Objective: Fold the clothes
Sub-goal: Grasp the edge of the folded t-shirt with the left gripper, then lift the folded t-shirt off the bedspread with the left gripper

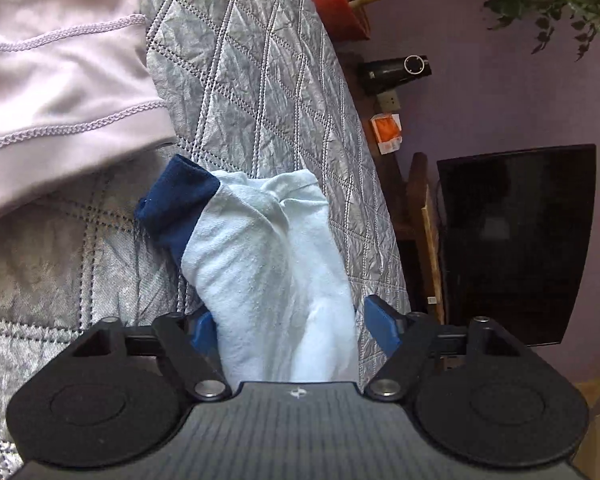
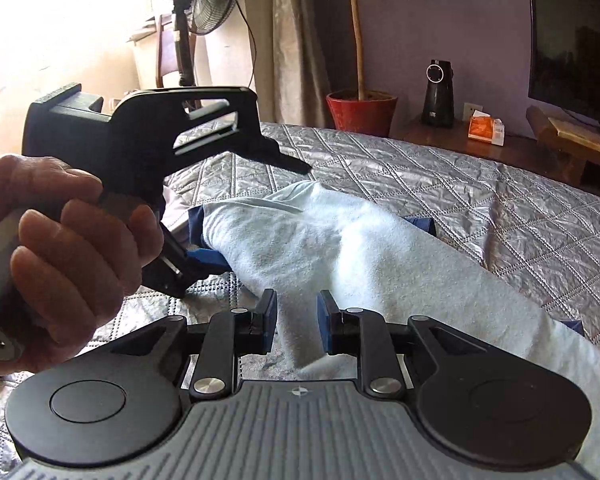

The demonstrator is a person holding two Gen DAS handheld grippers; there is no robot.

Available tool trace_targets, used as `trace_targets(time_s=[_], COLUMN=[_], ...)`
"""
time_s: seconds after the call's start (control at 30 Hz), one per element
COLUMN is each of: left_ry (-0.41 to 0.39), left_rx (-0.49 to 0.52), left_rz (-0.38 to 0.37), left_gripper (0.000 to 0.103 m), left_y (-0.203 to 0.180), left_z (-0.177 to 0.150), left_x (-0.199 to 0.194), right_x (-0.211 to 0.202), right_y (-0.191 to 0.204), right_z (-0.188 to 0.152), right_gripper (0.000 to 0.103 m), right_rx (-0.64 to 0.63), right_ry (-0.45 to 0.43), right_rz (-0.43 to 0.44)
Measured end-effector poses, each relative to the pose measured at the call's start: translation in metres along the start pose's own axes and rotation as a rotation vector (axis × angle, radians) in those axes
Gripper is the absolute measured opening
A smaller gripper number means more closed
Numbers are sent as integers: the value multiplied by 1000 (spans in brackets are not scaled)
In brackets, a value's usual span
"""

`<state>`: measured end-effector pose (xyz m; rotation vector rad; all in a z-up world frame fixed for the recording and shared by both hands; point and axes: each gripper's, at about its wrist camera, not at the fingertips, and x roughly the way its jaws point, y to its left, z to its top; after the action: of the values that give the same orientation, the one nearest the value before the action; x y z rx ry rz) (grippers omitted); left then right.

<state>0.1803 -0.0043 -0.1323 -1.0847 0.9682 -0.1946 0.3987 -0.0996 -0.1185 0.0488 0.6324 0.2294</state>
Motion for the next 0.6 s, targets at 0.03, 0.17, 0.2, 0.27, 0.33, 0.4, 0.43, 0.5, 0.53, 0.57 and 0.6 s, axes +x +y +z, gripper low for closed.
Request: trace_targets(time_s=[0.03,0.17,0.2,0.27,0.33,0.4,0.43,0.5,0.53,0.57,0.6], left_ry=[15,35,29,13,-7,-26,-37,-63,-77,-88,-100], left_rx=[-1,-22,1,47,97,151,179,239,266,284,299], left_rz=[14,-2,8,31,55,78,89,108,113,111,106], left_gripper=[20,10,10,9,8,8,8,8,8,8,8], left_y=[1,9,7,1,-5,-10,-13,-16,-16,-17,-19], left_z=[0,5,5,3,0,-4,-6,-9,-11,-12,-14], left_x=[5,9,8,5,2,-1,-3,-10,-14,-17,-20], right_x=[-1,-10,-14,-17,-17,-15,-13,-3,2,8,11], right_y=[0,-10,-15,-30,-43,-50,-52,-54,-54,-53,-48], right_z=[0,3,4,5,4,3,3,1,-1,-2,-2], right_gripper=[28,29,30,36,43,43,43,45,42,41,40], right_rx=[2,52,73,134,174,196,201,185,163,140,100], right_ry=[-3,-40,-51,-56,-43,-33,-26,19,51,81,99], right_rz=[6,-1,-12,-44,-96,-137,-151,-194,-207,-220,-234])
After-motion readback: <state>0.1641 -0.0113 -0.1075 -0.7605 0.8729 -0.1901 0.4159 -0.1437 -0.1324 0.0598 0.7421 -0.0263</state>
